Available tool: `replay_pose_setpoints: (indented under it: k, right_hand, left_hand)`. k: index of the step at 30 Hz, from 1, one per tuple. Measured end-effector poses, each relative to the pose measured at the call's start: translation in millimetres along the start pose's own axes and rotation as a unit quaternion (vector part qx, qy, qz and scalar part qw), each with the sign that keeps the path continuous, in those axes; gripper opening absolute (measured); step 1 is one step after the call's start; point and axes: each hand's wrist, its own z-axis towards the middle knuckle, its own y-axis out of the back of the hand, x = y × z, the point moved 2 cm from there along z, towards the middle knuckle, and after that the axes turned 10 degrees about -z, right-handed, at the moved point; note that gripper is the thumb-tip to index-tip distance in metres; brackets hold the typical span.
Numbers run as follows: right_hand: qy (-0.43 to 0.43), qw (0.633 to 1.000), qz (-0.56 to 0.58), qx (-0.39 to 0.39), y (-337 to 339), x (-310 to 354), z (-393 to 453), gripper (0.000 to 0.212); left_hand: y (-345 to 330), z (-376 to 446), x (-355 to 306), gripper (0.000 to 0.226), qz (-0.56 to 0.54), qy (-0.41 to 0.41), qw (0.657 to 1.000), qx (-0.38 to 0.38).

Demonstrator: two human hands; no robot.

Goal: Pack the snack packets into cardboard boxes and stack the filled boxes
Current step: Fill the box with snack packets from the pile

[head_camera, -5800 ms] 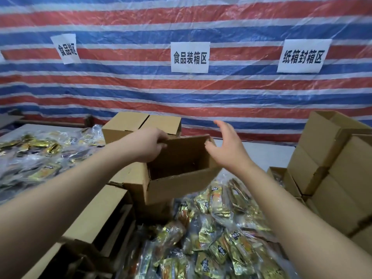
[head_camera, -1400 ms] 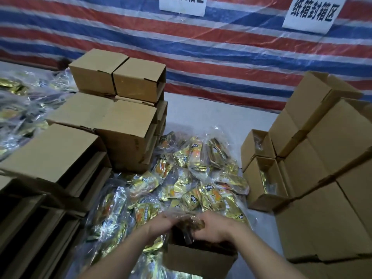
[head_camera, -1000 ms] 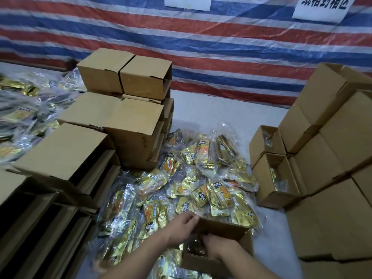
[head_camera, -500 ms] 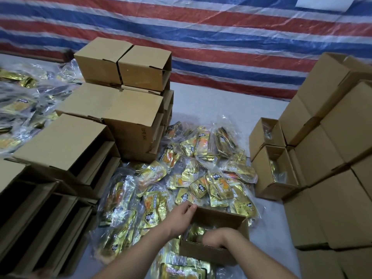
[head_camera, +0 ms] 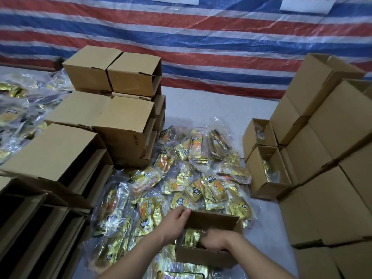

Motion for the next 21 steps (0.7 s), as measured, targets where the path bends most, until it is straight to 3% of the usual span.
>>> replay_pose_setpoints:
  k: [2, 5, 8, 10, 12, 16, 21]
  right_hand:
    - [0.014, 1.000, 0.012, -0.017, 5, 1, -8, 0.033]
    - [0.056, 0.986, 0.112, -0.107, 22, -2, -34, 0.034]
    - [0.104, 0.932, 0.273, -0.217, 44, -10, -60, 0.027]
    - [0.089, 0.900, 0.247, -0.347, 58, -24, -66, 0.025]
    - [0.054, 0.895, 0.176, -0.406, 64, -38, -66, 0.024]
    - [0.017, 0.932, 0.127, -0.339, 52, -54, -44, 0.031]
    - [0.031, 0.918, 0.224, -0.326, 46, -65, -32, 0.034]
  left_hand:
    - [1, -2, -2, 0.030, 0.000, 0.004, 1.000, 0.006]
    - [4, -2, -5, 0.029, 0.000, 0.006, 1.000, 0.026]
    - [7, 3, -12, 0.023, -0.014, 0.011, 0.999, 0.036]
    - [9, 8, -19, 0.020, 0.004, -0.001, 1.000, 0.027]
    - [9, 13, -30, 0.024, 0.030, -0.017, 0.999, 0.029]
    - [8, 34, -50, 0.034, 0.050, -0.029, 0.998, 0.011]
    - [2, 72, -77, 0.024, 0.133, -0.073, 0.988, -0.027]
